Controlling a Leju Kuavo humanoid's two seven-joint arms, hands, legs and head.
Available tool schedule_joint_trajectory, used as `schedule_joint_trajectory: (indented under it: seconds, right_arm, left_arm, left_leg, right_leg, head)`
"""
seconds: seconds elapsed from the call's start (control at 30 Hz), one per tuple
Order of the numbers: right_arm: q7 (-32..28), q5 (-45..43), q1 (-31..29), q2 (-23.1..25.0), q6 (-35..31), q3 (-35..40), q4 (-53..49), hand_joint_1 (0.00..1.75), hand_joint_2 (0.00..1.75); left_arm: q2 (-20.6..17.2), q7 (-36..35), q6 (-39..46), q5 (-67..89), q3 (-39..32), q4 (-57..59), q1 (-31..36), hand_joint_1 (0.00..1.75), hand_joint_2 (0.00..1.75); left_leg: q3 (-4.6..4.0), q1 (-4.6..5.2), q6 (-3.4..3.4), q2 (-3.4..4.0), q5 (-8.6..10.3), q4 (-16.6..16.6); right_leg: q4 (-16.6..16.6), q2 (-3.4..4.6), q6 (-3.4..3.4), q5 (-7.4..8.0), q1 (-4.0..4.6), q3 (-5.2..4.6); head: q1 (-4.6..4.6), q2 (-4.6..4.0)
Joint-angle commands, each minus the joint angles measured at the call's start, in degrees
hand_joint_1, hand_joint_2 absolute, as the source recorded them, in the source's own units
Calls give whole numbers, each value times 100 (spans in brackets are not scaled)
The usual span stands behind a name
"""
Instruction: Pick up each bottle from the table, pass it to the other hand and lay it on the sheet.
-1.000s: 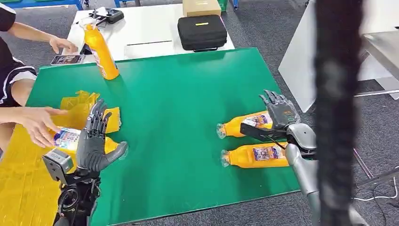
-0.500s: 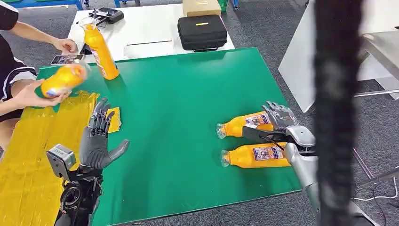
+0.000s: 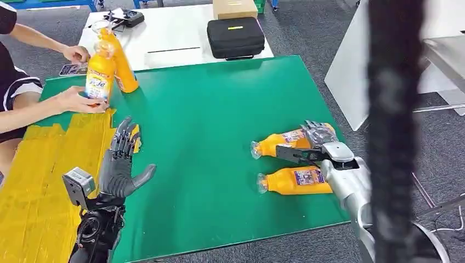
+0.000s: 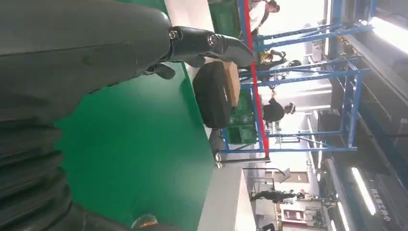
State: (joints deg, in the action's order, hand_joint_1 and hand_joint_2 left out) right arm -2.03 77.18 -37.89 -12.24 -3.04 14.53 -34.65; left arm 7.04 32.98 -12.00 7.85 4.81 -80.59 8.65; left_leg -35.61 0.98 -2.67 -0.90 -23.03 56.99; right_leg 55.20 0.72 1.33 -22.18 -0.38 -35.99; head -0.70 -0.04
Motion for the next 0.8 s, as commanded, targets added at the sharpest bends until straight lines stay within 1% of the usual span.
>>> schedule_joint_trajectory:
  seconds: [0.03, 0.07, 0.13, 0.17, 0.2, 0.27, 0.3, 0.33, 0.37, 0.4, 0.43, 0.47, 0.5, 0.53, 0.57, 0.6, 0.63, 0.67, 0.7, 0.77, 0.8]
  right_arm:
    - [105, 102, -615, 410, -177, 386, 1279, 82, 175]
    - [116, 146, -642, 439, -200, 426, 1350, 141, 175]
    - [121, 153, -654, 451, -193, 433, 1381, 140, 175]
    - [121, 153, -654, 451, -193, 433, 1381, 140, 175]
    - [121, 153, -654, 451, -193, 433, 1381, 148, 175]
    - [138, 203, -696, 483, -164, 478, 1486, 159, 175]
    - [169, 237, -722, 500, -148, 505, 1538, 161, 175]
    - [210, 274, -742, 511, -140, 532, 1574, 168, 175]
    - [210, 274, -742, 511, -140, 532, 1574, 169, 175]
    - [232, 272, -748, 529, -144, 524, 1587, 171, 175]
    - [262, 284, -754, 542, -206, 524, 1603, 173, 175]
    - [280, 289, -753, 546, -252, 520, 1600, 175, 175]
    - [296, 292, -745, 550, -329, 515, 1573, 175, 175]
    - [384, 279, -726, 570, -626, 468, 1480, 175, 175]
    - [424, 269, -729, 591, -797, 428, 1464, 175, 175]
    - [455, 226, -721, 615, -964, 369, 1384, 175, 175]
    - [453, 148, -679, 647, -1267, 243, 1285, 175, 175]
    - [455, 122, -667, 658, -1359, 199, 1251, 175, 175]
    - [455, 122, -676, 677, -1348, 202, 1247, 175, 175]
    - [387, -156, -473, 745, -2172, -155, 787, 175, 175]
    - [375, -185, -448, 760, -2259, -199, 728, 175, 175]
  left_arm:
    - [-16, 7, 22, -29, 73, 619, 287, 0, 175]
    - [-16, 14, 34, -31, 74, 665, 315, 0, 175]
    - [-18, 19, 40, -33, 73, 678, 326, 0, 175]
    - [-18, 19, 40, -33, 73, 678, 326, 0, 175]
    - [-18, 19, 40, -33, 73, 678, 326, 0, 175]
    - [-31, 29, 55, -43, 62, 679, 342, 0, 175]
    - [-29, 35, 64, -56, 50, 673, 343, 0, 175]
    - [-31, 35, 65, -56, 51, 658, 344, 0, 175]
    - [-31, 35, 65, -56, 51, 658, 344, 0, 175]
    - [-29, 35, 67, -57, 49, 642, 342, 0, 175]
    - [-25, 34, 72, -60, 43, 630, 337, 0, 175]
    - [-24, 34, 74, -60, 43, 626, 336, 0, 175]
    - [-29, 34, 75, -60, 42, 623, 333, 0, 175]
    - [-44, 30, 87, -67, 25, 606, 316, 0, 175]
    - [-52, 26, 95, -72, 24, 566, 292, 0, 175]
    - [-59, 23, 100, -77, 15, 535, 271, 0, 175]
    - [-58, 11, 113, -85, 8, 479, 237, 0, 175]
    - [-59, 9, 115, -85, 9, 463, 229, 0, 175]
    - [-58, 9, 115, -85, 10, 461, 225, 0, 175]
    - [-48, -15, 136, -86, 17, 331, 157, 0, 175]
    - [-46, -17, 137, -86, 21, 317, 149, 0, 175]
  left_leg:
    - [33, -6, 19, 18, -15, 0]
    - [44, -8, 26, 20, -22, 4]
    - [23, -4, 16, 11, -9, -1]
    - [38, -6, 23, 15, -17, 2]
    - [31, -4, 19, 9, -13, 0]
    - [29, -6, 19, 8, -11, -1]
    - [21, -5, 14, 2, -6, -1]
    - [35, -7, 22, 8, -14, 2]
    - [24, -4, 16, 6, -8, -1]
    - [38, -7, 23, 9, -16, 2]
    - [22, -5, 15, 7, -8, -1]
    - [40, -7, 24, 12, -18, 3]
    - [22, -4, 14, 3, -6, -3]
    - [38, -8, 22, 6, -16, 1]
    - [22, -5, 14, 4, -7, -3]
    - [32, -7, 20, 8, -13, 0]
    - [26, -4, 16, 9, -11, -1]
    - [36, -6, 22, 14, -18, 3]
    - [20, -4, 14, 10, -8, -2]
    - [48, -9, 30, 18, -29, 10]
    - [38, -7, 25, 17, -23, 6]
  right_leg:
    - [-3, 8, -4, -9, 6, 31]
    - [0, 6, -5, -16, 9, 43]
    - [-2, 3, -3, -6, 4, 22]
    - [0, 3, -5, -13, 7, 37]
    - [-1, -1, -5, -11, 5, 30]
    - [-3, -2, -5, -8, 6, 29]
    - [-4, -6, -3, -6, 5, 21]
    - [-1, -4, -5, -12, 7, 34]
    - [-3, -2, -4, -7, 5, 23]
    - [-1, -3, -5, -13, 8, 37]
    - [-4, -1, -3, -6, 6, 22]
    - [-1, -1, -5, -14, 8, 39]
    - [-5, -4, -3, -6, 4, 21]
    - [-3, -5, -5, -14, 9, 38]
    - [-5, -3, -3, -5, 5, 22]
    - [-4, -2, -4, -11, 7, 31]
    - [-3, 1, -4, -8, 5, 24]
    - [0, 3, -5, -14, 7, 34]
    - [-3, 3, -3, -5, 4, 18]
    - [7, 3, -6, -24, 9, 46]
    - [4, 5, -6, -18, 7, 35]
  head:
    - [0, 0]
    - [0, 0]
    - [2, 0]
    - [0, 0]
    - [0, 0]
    - [0, 0]
    - [0, 0]
    - [0, 0]
    - [0, 0]
    - [0, 0]
    - [0, 0]
    - [0, 0]
    - [0, 0]
    - [0, 0]
    - [0, 0]
    - [2, 0]
    - [0, 0]
    - [0, 0]
    - [0, 0]
    - [2, 0]
    - [-2, 0]
